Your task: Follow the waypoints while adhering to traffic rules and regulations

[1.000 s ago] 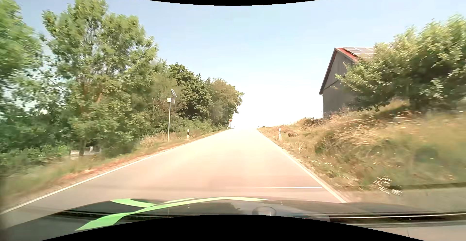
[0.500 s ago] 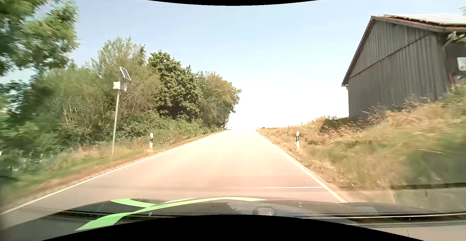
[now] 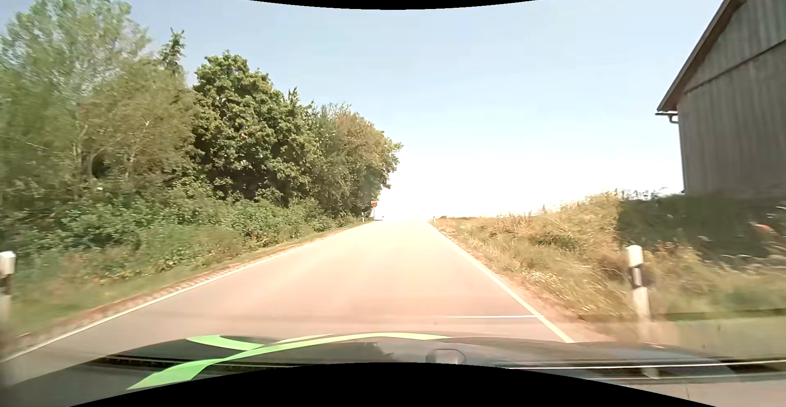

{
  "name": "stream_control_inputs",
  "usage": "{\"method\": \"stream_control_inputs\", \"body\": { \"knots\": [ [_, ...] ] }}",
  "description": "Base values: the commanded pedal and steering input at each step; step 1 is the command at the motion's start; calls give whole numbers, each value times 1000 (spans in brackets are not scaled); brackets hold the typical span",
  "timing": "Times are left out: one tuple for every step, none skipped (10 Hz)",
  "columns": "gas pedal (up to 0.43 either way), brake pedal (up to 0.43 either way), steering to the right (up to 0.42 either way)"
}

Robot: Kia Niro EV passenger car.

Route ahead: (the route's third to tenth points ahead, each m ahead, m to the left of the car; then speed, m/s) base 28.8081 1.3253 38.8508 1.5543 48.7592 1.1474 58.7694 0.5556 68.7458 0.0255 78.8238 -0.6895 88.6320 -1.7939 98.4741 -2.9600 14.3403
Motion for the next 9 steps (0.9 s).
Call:
{"method": "stream_control_inputs", "body": {
  "knots": [
    [390, 0, 5],
    [390, 0, 5],
    [390, 0, 5],
    [390, 0, 4],
    [390, 0, 3],
    [390, 0, 2],
    [390, 0, 0],
    [390, 0, -1],
    [390, 0, -5]
  ]
}}
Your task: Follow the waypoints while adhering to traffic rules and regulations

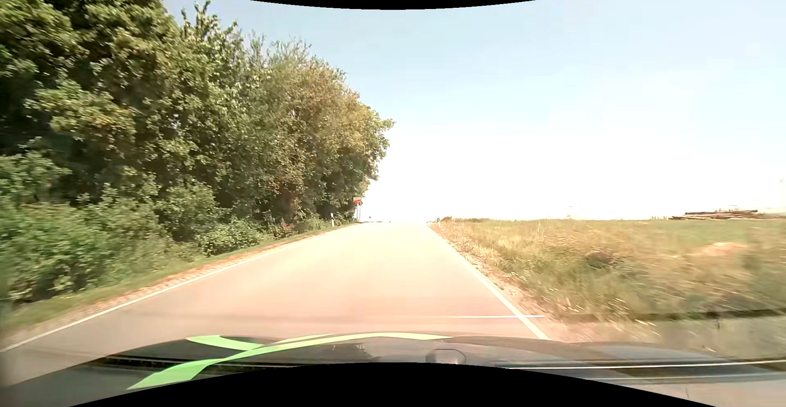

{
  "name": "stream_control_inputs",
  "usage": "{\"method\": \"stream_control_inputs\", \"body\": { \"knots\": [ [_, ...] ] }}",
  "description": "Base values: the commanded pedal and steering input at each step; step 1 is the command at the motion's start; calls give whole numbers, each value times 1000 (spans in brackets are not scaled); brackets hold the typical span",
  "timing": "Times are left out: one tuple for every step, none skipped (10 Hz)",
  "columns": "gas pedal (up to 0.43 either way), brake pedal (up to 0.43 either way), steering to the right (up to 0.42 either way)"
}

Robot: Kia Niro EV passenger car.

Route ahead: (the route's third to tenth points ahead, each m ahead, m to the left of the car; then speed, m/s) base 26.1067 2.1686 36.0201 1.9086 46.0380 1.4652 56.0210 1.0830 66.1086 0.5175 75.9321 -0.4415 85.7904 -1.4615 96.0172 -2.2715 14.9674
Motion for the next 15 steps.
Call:
{"method": "stream_control_inputs", "body": {
  "knots": [
    [390, 0, -5],
    [390, 0, -6],
    [390, 0, -6],
    [390, 0, -6],
    [398, 0, -6],
    [398, 0, -6],
    [398, 0, -5],
    [398, 0, -6],
    [398, 0, -6],
    [358, 0, -6],
    [331, 0, -6],
    [331, 0, -5],
    [331, 0, -4],
    [331, 0, -4],
    [331, 0, -3]
  ]
}}
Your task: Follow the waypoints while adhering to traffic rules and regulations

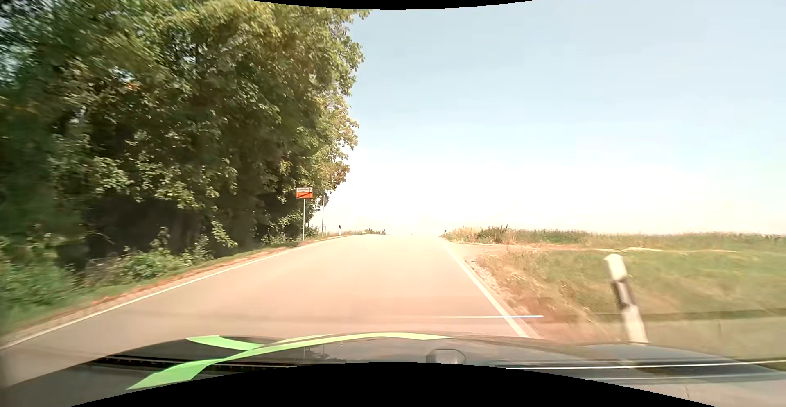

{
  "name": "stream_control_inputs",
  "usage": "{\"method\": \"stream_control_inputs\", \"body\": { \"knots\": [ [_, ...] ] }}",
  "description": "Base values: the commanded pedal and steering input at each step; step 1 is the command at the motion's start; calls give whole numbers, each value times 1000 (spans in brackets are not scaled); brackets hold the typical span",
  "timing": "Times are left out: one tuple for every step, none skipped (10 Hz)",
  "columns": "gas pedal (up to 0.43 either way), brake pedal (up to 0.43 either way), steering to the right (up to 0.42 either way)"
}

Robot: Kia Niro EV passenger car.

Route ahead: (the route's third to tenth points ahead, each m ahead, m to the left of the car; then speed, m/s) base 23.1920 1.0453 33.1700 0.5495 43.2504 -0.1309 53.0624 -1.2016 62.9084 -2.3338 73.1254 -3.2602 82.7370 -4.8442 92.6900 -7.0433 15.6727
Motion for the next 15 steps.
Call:
{"method": "stream_control_inputs", "body": {
  "knots": [
    [331, 0, -2],
    [331, 0, 1],
    [331, 0, 4],
    [319, 0, 4],
    [260, 0, 4],
    [240, 0, 4],
    [220, 0, 4],
    [189, 0, 4],
    [177, 0, 4],
    [169, 0, 4],
    [157, 0, 4],
    [157, 0, 4],
    [157, 0, 7],
    [150, 0, 9],
    [150, 0, 9]
  ]
}}
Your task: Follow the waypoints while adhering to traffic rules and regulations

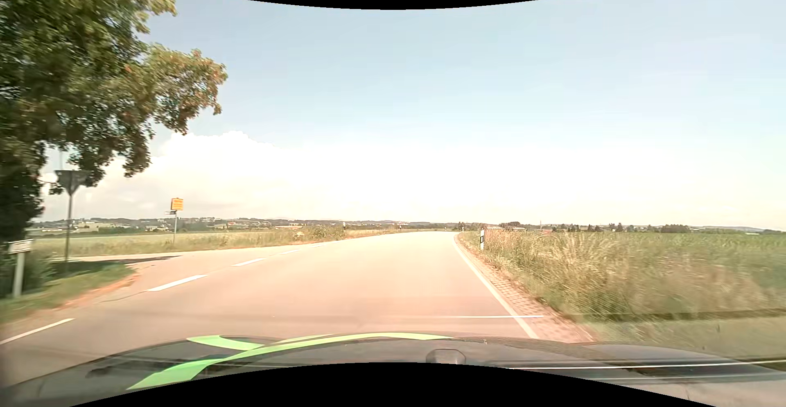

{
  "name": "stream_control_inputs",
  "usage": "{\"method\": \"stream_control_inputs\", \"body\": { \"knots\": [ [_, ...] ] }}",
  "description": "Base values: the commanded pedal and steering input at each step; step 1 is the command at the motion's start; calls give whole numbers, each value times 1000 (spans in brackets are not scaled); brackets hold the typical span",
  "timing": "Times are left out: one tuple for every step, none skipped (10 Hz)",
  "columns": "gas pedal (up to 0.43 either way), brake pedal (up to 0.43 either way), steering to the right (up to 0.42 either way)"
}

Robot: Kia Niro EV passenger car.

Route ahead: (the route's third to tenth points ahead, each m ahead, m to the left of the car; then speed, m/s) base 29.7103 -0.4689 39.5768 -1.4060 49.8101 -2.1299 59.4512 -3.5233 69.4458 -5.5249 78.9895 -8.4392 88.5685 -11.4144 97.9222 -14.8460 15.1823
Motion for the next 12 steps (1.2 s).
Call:
{"method": "stream_control_inputs", "body": {
  "knots": [
    [157, 0, 9],
    [189, 0, 9],
    [220, 0, 9],
    [228, 0, 9],
    [240, 0, 10],
    [260, 0, 12],
    [260, 0, 13],
    [260, 0, 14],
    [248, 0, 16],
    [248, 0, 19],
    [248, 0, 20],
    [260, 0, 20]
  ]
}}
